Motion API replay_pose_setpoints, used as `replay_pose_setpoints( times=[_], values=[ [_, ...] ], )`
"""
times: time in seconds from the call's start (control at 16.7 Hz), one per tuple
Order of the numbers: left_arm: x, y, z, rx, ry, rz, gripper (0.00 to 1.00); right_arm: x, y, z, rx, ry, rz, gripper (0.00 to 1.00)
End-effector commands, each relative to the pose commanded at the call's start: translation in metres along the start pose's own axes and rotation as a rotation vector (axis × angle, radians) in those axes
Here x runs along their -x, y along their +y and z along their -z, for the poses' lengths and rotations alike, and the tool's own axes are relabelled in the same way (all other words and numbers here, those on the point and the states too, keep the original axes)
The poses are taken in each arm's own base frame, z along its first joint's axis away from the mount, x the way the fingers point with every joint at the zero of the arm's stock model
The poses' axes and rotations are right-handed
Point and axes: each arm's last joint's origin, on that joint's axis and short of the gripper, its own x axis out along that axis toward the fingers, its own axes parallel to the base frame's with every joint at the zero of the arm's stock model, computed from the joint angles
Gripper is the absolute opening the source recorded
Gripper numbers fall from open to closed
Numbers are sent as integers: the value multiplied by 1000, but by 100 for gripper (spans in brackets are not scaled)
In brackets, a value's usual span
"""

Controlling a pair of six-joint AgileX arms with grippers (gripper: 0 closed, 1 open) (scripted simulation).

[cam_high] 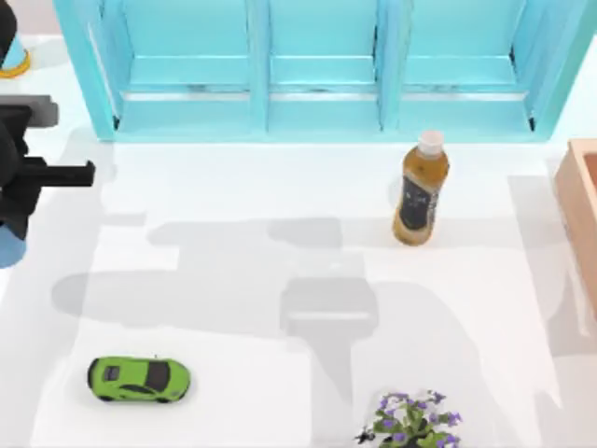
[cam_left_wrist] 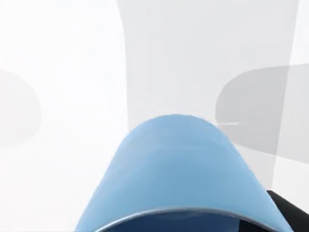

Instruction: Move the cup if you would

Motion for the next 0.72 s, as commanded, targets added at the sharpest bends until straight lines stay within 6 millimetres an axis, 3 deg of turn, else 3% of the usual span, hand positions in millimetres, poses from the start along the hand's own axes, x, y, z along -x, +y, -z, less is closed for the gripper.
replay_pose_setpoints(
  times=[0.3, 0.72],
  values=[
    [-3, -1, -1, -4, -1, -3, 0, 0, 0, 0, 0, 0, 0, 100],
    [-33, 4, -2, -2, -2, -1, 0, 0, 0, 0, 0, 0, 0, 100]
  ],
)
